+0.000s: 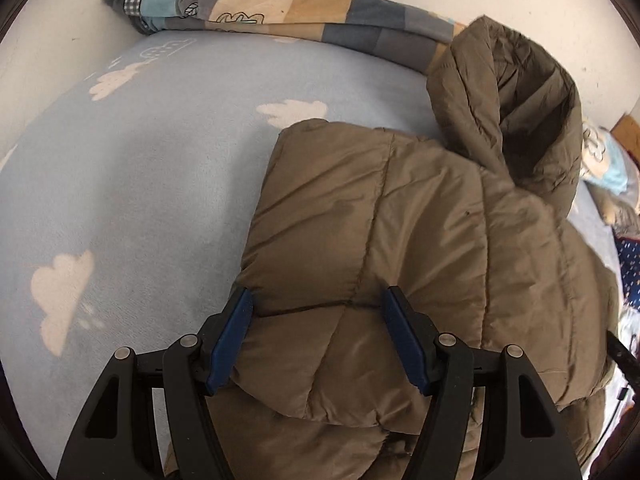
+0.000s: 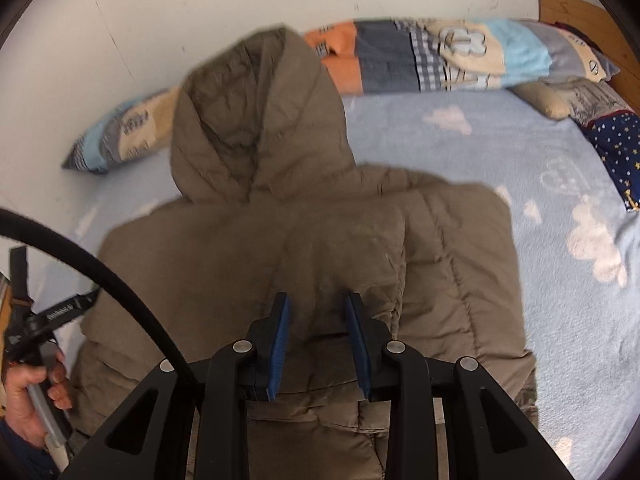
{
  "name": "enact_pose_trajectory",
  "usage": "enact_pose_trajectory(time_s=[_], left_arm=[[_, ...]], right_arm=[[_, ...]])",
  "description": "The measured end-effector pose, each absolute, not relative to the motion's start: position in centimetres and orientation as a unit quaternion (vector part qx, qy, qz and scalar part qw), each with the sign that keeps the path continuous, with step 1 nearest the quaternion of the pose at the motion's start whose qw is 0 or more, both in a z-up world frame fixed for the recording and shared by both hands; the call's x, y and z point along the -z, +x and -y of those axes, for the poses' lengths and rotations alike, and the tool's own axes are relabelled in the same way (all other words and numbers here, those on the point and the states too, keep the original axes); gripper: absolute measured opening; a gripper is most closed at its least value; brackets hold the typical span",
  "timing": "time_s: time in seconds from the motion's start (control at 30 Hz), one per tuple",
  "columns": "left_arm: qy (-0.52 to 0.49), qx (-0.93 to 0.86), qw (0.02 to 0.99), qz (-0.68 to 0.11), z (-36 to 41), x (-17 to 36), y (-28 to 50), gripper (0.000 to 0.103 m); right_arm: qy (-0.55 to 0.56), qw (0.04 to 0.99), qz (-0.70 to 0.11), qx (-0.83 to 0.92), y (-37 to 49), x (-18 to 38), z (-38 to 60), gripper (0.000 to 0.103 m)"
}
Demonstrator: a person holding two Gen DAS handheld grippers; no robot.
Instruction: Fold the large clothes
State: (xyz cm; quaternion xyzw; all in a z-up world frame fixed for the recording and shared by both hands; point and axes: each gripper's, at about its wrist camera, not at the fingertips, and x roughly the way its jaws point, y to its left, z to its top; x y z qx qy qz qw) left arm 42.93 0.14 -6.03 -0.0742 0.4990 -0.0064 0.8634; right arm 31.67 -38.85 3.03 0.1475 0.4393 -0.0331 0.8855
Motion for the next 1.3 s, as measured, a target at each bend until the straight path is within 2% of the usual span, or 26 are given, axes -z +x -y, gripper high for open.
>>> enact_pose_trajectory(time_s=[0.17,0.37,0.57,0.67,0.87,1.3], left_arm=[[-0.065,0.004,0.857,-0.511,0.3,6.7,43.2,0.069],[-0.075,0.000,0.862,-0.501,0.2,5.4,42.7,0.068],[-0.066,0.039,0.903,-0.422,2.0,0.3,40.5,0.068],[-0.056,0.082,0.909,-0.405,4.2,-0.5,39.6,0.068],[0.002,0.118,0.897,-0.426,8.1,1.4,39.6,0.068],[0.058,0.092,0.874,-0.473,9.0,5.1,40.4,0.072]], right_arm=[[0.141,0.866,-0.478,0.043,32.9,-0.3,38.8,0.030],[0.144,0.861,-0.485,0.045,33.2,0.1,39.1,0.030],[0.144,0.878,-0.455,0.045,31.7,-3.1,38.8,0.031],[0.135,0.894,-0.427,0.033,30.8,-4.9,37.9,0.031],[0.108,0.902,-0.418,-0.009,30.8,-5.1,35.1,0.031],[0.114,0.869,-0.481,-0.008,33.0,-0.6,34.3,0.032]])
